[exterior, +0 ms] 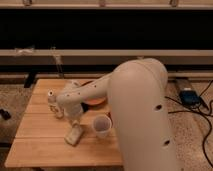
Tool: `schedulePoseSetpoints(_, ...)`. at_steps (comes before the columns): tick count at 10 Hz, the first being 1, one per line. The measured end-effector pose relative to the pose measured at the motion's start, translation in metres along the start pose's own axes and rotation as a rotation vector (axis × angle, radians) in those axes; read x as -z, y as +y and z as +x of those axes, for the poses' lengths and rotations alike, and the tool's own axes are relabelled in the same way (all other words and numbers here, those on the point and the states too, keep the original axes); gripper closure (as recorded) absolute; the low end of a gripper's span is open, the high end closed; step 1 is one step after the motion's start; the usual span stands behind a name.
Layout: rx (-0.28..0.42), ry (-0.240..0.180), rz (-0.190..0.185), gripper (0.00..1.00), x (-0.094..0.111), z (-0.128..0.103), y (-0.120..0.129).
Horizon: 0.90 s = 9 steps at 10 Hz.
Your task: Wipe the white sponge on the table
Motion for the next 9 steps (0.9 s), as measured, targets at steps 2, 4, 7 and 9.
schedulePoseSetpoints(2, 0.013, -0.009, -0.007, 0.4, 0.003, -0.001, 0.007)
schedulePoseSetpoints(4, 0.022, -0.023, -0.013, 0.23, 0.009, 0.0, 0.009)
schedulePoseSetpoints(7, 0.024, -0.082, -0.032, 0.2, 0.037, -0.001, 0.005)
schedulePoseSetpoints(9, 0.026, -0.089, -0.032, 0.2, 0.039, -0.002, 0.005)
